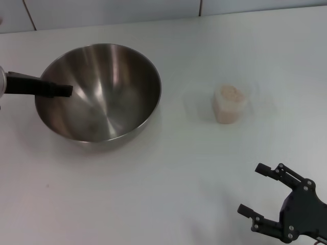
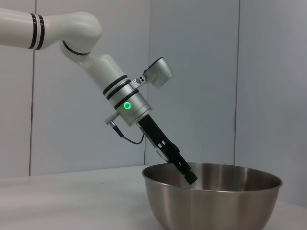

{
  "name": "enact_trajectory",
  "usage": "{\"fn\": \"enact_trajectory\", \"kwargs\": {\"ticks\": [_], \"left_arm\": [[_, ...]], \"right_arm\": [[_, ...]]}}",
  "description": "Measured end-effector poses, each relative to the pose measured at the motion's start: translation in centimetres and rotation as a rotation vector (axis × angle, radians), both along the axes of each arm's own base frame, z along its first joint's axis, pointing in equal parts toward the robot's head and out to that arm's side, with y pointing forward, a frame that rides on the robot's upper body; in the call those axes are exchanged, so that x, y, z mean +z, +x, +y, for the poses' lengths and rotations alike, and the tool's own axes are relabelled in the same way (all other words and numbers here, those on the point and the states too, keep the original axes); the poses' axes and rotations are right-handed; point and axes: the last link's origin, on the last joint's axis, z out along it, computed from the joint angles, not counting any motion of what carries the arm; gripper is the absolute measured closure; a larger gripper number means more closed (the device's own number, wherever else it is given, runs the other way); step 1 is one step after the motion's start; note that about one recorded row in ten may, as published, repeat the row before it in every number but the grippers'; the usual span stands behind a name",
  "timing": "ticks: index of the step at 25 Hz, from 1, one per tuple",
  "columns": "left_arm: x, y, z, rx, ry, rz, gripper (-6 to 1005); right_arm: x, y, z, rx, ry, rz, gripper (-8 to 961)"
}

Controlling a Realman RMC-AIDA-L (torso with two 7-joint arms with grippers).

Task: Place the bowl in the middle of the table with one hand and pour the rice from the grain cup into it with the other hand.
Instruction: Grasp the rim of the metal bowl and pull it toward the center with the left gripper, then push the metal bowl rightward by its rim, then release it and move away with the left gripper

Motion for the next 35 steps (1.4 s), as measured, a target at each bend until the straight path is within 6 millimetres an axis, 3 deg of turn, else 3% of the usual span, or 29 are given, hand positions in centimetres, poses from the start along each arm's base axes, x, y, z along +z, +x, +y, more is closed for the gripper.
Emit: {"fn": "enact_trajectory", "kwargs": {"ticks": [8,14,18,27,31,35], "left_arm": [[0.3,-0.1,0.1,0.005,-0.013,-0.005,259],[0.2,0.1,0.2,0.005,-0.031,-0.006,443],[0.6,-0.1,0.5,0.030,-0.047,-0.041,690],[0.8,-0.2,0.8,0.037,-0.095,-0.092,961],[1.2,0.3,0.9,0.018,-0.109,-0.122,961],[2.0,2.0,1.2,-0.058,-0.170,-0.226,960]], "right_arm": [[-0.1,-0.1,0.0,0.003,0.000,-0.001,110],[0.0,-0.1,0.0,0.007,0.001,0.002,110],[0.0,-0.1,0.0,0.009,0.002,0.000,110],[0.0,-0.1,-0.1,0.013,0.001,-0.003,111],[0.0,-0.1,-0.1,0.013,-0.002,-0.005,111],[-0.1,-0.1,0.0,0.018,-0.004,-0.006,111]]}}
